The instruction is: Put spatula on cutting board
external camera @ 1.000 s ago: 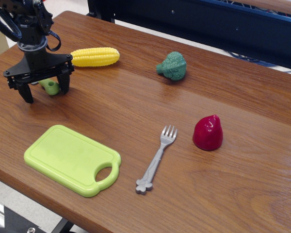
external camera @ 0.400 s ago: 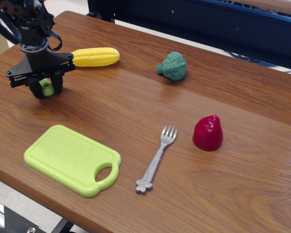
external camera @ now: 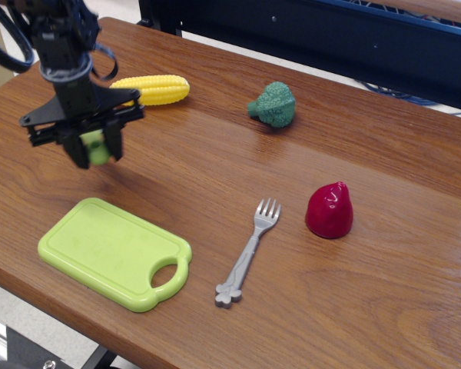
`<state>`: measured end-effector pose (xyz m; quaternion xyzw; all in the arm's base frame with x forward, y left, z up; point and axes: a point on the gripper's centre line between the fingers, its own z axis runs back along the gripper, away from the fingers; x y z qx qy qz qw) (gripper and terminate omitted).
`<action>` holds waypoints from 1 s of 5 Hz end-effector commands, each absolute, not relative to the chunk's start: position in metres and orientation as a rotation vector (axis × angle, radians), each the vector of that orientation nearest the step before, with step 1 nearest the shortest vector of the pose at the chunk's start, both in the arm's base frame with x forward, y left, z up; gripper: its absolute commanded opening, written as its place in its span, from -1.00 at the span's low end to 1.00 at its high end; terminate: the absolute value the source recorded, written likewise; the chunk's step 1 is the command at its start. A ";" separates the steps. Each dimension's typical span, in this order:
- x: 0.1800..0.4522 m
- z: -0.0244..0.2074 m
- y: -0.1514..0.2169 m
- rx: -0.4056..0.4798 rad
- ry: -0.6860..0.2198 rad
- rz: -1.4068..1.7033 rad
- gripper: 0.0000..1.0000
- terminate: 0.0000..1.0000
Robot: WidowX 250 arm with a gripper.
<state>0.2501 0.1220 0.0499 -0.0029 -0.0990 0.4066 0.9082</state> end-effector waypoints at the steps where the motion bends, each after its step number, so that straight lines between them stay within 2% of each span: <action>1: 0.193 0.068 0.087 -0.058 -0.190 0.693 -1.00 -1.00; 3: 0.167 0.043 0.078 0.006 -0.151 0.631 -1.00 -1.00; 4: 0.164 0.039 0.068 0.012 -0.137 0.637 -1.00 -1.00; 5: 0.166 0.039 0.060 0.038 -0.118 0.647 1.00 -1.00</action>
